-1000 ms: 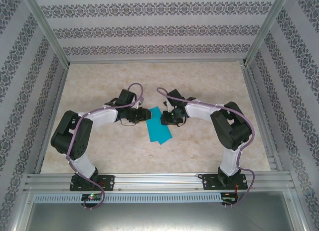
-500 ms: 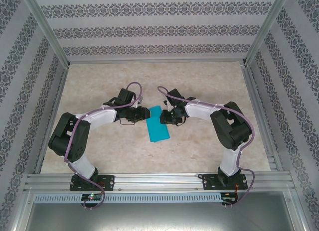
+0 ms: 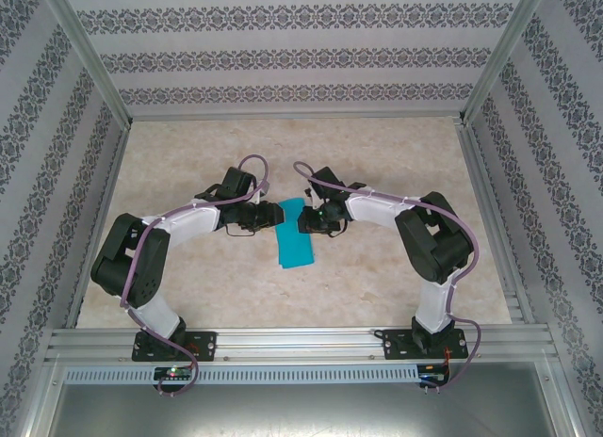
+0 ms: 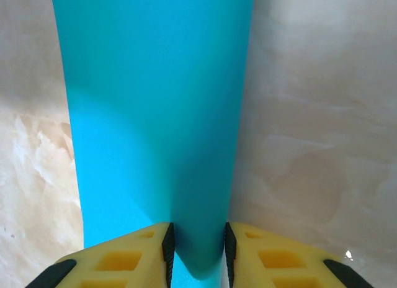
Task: Fold a paper plane with a square sheet of paper (pick it up from the middle)
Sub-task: Fold the square sheet of paper in half at the center of the table.
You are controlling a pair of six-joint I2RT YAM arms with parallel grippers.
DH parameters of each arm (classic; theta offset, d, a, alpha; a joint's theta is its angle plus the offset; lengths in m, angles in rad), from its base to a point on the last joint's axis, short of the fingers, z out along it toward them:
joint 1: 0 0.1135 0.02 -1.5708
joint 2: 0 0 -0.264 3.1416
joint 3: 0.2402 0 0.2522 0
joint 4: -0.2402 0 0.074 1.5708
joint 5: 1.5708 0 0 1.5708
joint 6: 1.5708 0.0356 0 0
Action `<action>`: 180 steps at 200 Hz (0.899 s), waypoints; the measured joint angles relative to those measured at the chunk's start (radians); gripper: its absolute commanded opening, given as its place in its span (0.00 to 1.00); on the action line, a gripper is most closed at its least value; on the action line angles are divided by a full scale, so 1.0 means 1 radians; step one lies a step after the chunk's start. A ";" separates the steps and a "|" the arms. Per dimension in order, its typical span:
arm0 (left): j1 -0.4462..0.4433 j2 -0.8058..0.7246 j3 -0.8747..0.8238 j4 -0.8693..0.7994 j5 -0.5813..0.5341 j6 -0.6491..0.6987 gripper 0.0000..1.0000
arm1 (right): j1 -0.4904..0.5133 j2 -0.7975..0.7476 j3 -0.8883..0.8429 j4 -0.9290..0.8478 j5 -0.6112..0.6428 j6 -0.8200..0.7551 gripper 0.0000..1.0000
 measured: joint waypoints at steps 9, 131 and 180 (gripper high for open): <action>0.000 0.000 0.000 0.000 0.000 0.000 0.41 | 0.002 0.002 0.003 -0.005 0.002 -0.006 0.30; 0.000 -0.005 0.000 0.000 0.000 0.000 0.41 | 0.003 0.003 0.016 -0.042 0.037 -0.053 0.30; 0.000 -0.021 -0.003 0.000 0.000 0.000 0.41 | 0.028 0.031 0.039 -0.058 0.048 -0.070 0.31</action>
